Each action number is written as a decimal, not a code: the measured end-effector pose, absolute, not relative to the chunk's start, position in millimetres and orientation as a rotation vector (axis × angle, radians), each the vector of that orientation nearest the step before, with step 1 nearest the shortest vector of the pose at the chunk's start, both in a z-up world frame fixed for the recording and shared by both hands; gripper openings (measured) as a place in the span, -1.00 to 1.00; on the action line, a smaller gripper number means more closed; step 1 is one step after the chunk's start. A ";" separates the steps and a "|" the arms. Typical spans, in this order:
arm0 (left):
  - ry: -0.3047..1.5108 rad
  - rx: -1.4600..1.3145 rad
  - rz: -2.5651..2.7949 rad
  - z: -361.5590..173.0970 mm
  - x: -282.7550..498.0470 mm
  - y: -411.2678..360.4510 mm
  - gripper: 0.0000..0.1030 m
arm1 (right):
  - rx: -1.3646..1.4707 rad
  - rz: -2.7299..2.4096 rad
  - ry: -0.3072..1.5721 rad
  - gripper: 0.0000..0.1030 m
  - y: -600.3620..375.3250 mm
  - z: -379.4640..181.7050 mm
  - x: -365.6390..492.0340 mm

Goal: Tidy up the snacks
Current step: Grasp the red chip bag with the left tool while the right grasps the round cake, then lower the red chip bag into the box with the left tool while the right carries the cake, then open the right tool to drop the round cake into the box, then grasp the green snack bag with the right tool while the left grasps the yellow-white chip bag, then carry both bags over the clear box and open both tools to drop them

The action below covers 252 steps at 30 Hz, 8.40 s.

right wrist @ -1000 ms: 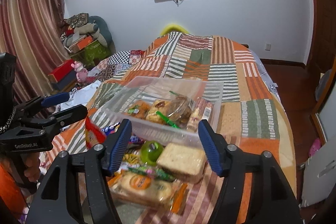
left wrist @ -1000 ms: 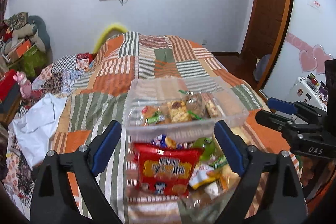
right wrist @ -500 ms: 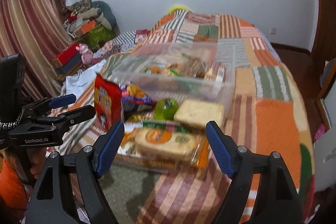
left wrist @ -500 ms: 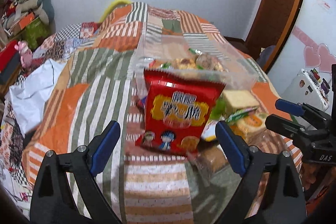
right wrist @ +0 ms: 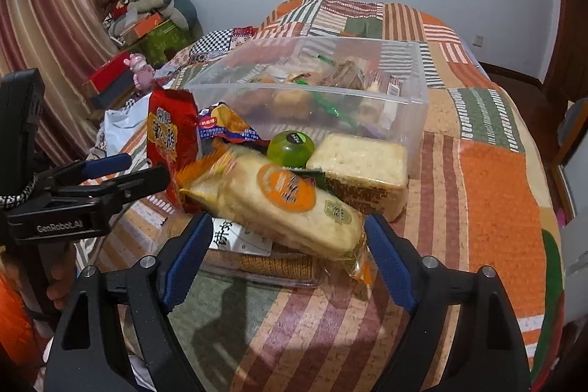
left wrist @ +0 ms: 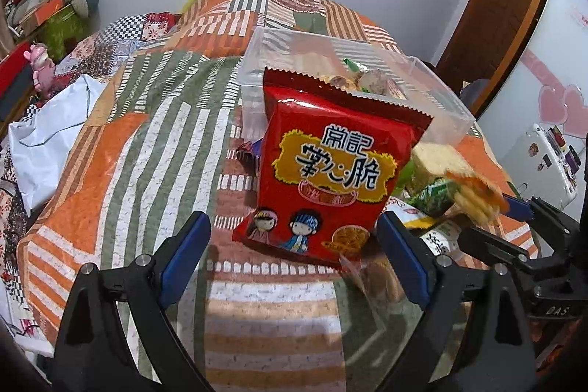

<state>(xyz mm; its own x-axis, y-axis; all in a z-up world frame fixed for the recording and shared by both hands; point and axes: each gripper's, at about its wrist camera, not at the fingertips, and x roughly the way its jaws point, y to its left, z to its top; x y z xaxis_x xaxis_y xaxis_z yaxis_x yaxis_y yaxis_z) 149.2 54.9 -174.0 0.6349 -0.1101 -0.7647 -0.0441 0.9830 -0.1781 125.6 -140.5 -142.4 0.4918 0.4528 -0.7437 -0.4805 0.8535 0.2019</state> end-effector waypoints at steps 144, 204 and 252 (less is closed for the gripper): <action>0.863 -0.143 -0.053 -158.4 154.8 54.6 0.75 | -0.022 0.588 0.885 0.69 -146.9 -127.3 150.2; 0.919 -0.189 -0.184 -177.9 153.3 11.6 -0.41 | 0.097 0.570 0.818 -0.45 -188.4 -125.8 138.3; 0.698 -0.165 -0.078 -129.9 238.3 73.9 -0.45 | 0.110 0.514 0.693 -0.45 -165.1 -97.9 235.3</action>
<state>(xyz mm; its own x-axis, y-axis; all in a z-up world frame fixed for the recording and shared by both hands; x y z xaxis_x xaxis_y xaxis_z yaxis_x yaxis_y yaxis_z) 238.3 73.9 -129.9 0.7640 -0.1266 -0.6327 0.0164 0.9841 -0.1770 235.3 -165.1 -97.9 0.6508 0.4878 -0.5819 -0.4160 0.8701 0.2641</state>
